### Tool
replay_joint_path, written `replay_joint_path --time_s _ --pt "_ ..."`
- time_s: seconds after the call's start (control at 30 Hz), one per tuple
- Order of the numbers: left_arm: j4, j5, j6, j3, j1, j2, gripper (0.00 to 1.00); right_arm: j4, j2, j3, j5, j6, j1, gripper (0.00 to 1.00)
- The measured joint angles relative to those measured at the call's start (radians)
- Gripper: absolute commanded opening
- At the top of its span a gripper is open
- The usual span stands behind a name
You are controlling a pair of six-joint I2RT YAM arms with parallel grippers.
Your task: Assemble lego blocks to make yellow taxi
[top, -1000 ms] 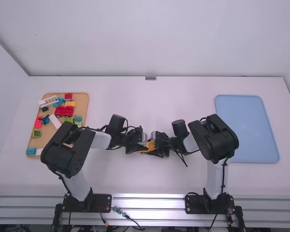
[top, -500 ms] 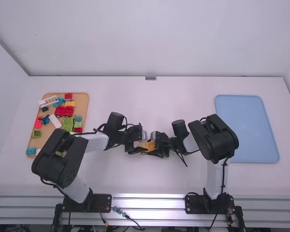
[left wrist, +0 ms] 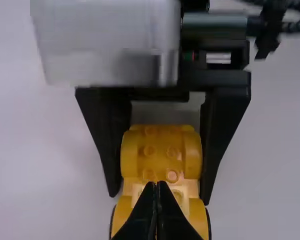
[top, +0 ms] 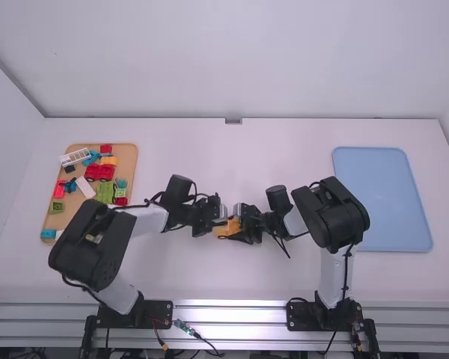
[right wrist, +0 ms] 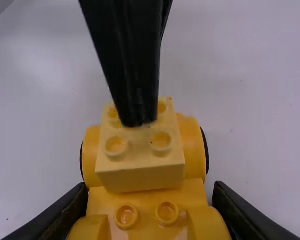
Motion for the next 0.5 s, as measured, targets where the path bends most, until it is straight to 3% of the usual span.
replay_joint_path --time_s 0.5 --pt "0.048 0.12 0.005 0.031 0.018 0.111 0.02 -0.002 0.002 0.0 0.0 -0.019 -0.013 0.52"
